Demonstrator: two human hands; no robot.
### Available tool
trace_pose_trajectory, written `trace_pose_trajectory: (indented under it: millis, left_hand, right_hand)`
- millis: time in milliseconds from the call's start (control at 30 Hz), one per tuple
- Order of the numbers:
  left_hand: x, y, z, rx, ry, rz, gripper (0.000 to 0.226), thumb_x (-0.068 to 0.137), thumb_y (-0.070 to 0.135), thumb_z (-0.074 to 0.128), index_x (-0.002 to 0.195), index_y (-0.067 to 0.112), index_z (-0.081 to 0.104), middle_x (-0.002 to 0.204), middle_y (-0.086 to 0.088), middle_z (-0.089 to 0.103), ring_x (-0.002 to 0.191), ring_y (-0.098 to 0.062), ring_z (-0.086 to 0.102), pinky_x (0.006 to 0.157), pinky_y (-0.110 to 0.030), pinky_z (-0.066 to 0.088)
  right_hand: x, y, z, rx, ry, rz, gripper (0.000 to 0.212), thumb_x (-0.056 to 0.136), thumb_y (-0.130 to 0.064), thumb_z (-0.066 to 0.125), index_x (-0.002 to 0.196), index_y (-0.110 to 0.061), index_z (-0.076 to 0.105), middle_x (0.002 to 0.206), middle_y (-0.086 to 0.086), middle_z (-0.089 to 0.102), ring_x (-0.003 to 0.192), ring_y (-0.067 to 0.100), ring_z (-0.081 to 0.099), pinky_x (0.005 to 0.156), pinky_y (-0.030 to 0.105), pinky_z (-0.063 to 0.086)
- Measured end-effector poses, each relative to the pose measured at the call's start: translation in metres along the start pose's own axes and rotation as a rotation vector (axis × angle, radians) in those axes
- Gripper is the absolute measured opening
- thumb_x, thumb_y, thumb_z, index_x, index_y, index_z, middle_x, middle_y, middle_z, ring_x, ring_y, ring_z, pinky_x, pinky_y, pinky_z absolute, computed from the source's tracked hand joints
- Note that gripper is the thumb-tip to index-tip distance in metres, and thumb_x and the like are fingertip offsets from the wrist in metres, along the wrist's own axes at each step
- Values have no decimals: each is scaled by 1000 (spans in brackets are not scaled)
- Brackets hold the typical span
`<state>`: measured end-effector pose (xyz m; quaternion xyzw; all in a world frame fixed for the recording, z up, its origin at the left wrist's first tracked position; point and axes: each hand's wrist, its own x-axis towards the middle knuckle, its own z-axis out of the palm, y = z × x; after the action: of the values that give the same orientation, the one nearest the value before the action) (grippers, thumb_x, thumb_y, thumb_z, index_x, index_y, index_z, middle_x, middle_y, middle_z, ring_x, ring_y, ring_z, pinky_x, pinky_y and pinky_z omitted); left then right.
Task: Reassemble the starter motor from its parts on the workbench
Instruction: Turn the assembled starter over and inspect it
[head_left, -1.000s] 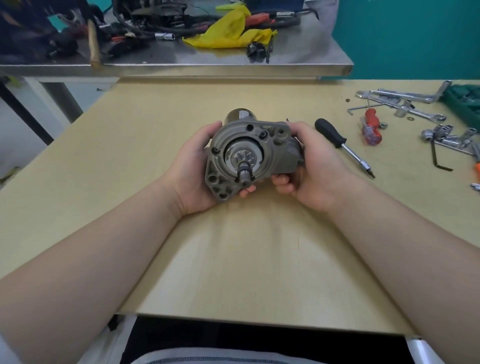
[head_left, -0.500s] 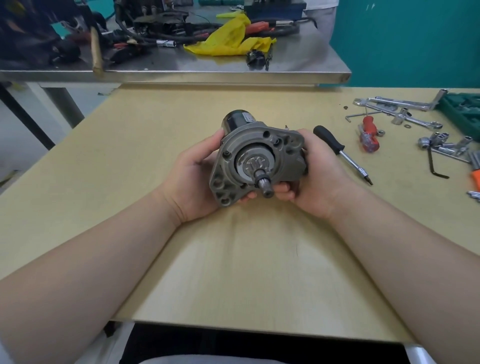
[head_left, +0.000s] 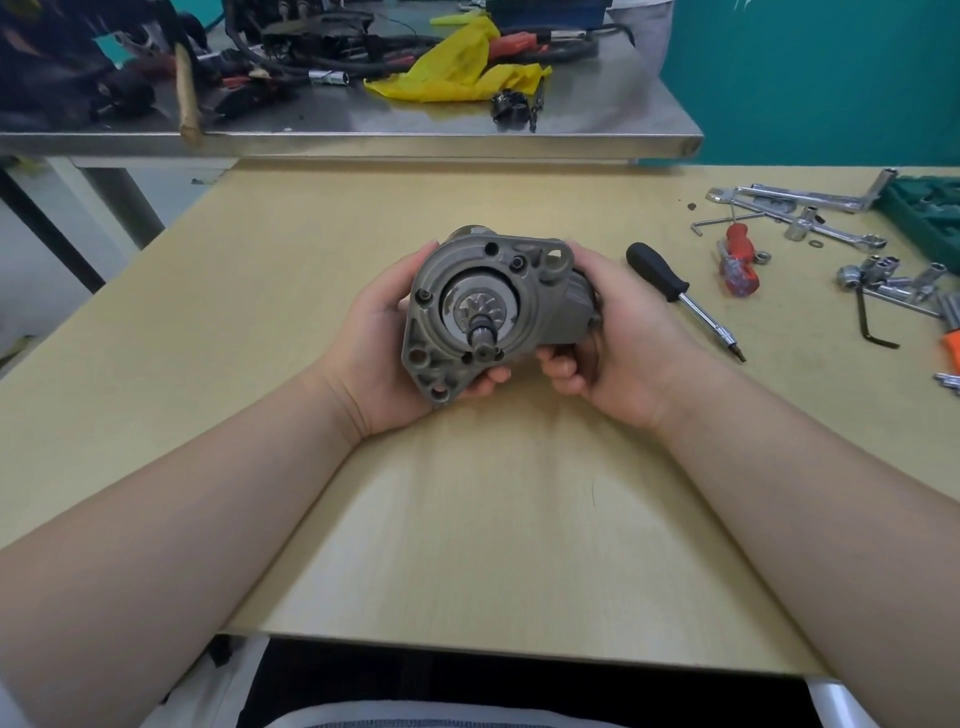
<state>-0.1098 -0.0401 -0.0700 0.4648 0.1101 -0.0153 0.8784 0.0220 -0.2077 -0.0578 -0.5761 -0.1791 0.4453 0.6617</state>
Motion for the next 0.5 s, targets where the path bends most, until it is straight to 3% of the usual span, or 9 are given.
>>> trace_pose_trajectory:
  millis: [167,367,500]
  left_hand:
    - [0,1,2,19,-20,2,62,101,61,42,106,14,82,99,-14,76,78,-33,69,69,-37,58]
    - [2,4,0,-21,-17,-11,57,96,57,48,100,12,83,95,-14,76,77,-31,69,70,-37,54]
    - [3,5,-4,-37,-10,-29,60,97,56,44,96,9,83,90,-15,76,75,-31,70,70,-36,52]
  right_hand:
    - [-1,1,-2,16,-42,5,53,103,-65,46,93,-23,75,67,9,61,50,21,47,46,25,34]
    - [-4,-1,-4,76,-110,-13,45,106,-51,40,114,-14,64,71,11,63,55,21,48,52,29,36]
    - [-8,-2,-3,124,-169,-45,38,104,-42,42,105,-13,66,73,11,65,58,21,52,55,29,41]
